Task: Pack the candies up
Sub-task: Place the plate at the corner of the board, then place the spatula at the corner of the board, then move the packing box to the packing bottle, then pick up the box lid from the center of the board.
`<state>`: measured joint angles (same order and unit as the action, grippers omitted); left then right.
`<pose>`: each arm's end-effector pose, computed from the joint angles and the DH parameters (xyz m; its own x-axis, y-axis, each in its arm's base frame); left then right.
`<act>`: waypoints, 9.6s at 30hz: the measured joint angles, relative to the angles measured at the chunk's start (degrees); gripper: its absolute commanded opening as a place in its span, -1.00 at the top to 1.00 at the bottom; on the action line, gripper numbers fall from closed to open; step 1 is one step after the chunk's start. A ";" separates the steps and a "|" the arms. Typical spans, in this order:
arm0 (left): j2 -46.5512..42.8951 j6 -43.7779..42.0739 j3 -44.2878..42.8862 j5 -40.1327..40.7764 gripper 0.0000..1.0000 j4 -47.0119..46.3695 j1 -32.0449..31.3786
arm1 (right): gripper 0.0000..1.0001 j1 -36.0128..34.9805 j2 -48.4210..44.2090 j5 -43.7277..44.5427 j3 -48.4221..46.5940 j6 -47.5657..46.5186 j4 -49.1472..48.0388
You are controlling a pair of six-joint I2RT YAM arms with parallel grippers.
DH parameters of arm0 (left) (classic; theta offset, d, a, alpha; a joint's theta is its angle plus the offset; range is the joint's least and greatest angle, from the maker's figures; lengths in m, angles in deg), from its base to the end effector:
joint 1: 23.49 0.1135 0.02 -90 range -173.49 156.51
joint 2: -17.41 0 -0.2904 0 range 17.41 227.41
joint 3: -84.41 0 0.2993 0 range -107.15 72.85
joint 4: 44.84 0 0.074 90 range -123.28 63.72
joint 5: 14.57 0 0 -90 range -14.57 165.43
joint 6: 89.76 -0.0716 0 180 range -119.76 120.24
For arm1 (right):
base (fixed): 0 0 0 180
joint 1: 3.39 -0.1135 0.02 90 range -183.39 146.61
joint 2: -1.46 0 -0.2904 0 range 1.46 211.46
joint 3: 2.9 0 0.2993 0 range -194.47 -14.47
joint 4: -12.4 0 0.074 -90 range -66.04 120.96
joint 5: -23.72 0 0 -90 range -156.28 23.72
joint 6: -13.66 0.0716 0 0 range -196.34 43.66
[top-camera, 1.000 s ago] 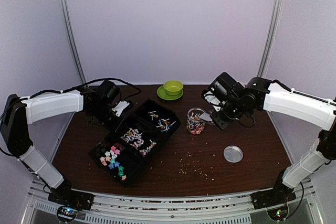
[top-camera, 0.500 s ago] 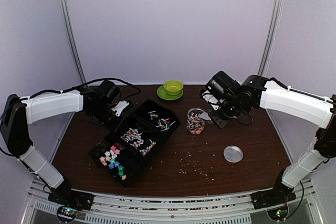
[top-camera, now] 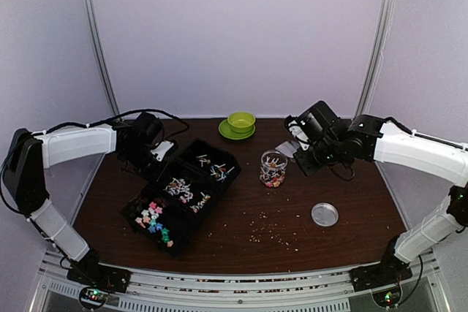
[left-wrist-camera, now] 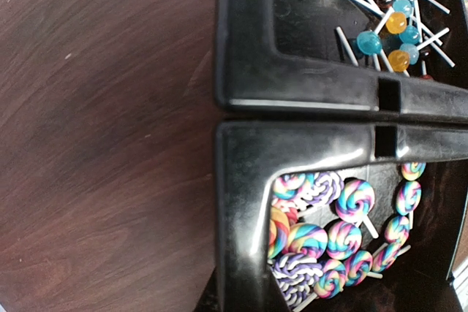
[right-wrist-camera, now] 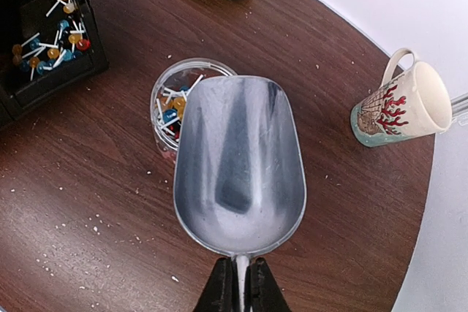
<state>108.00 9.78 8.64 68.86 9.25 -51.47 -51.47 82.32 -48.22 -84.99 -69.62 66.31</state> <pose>0.3181 -0.1783 0.1919 -0.8958 0.2895 -0.3372 0.3589 0.9187 -0.1649 0.2565 0.2525 0.2937 -0.5957 -0.4970 -0.6310 -0.5157 0.8389 -0.1739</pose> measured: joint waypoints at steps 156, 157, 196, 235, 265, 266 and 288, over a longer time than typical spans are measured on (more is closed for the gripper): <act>-8.50 5.92 -5.64 -3.74 -0.64 -8.11 3.13 | -0.99 28.09 -0.46 -14.60 13.81 17.81 -20.11; -8.50 5.90 -5.64 -3.74 -0.65 -8.09 3.13 | -0.99 28.02 -0.46 -16.26 13.81 18.10 -21.11; -8.50 5.33 -5.64 -3.56 -0.66 -8.02 3.13 | -0.71 19.56 28.28 -51.54 3.32 37.77 -50.05; -8.50 5.33 -5.64 -3.76 -0.67 -8.00 3.13 | -0.55 3.10 -1.73 -5.55 13.27 21.81 -4.68; -8.50 5.33 -5.64 -3.76 -0.67 -7.98 3.13 | 0.07 -7.52 9.81 4.55 20.57 36.02 -3.72; -8.50 5.33 -5.64 -3.76 -0.67 -7.98 3.13 | 0.08 -7.54 10.32 4.59 20.57 36.15 -3.87; -8.50 5.35 -5.64 -3.80 -0.67 -7.98 3.13 | 0.45 -7.54 15.74 9.16 20.57 38.73 -4.70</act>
<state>99.49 15.14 3.00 65.06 1.27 -48.35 -59.01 98.05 -39.06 -64.42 -30.89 61.61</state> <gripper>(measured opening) 0.835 0.301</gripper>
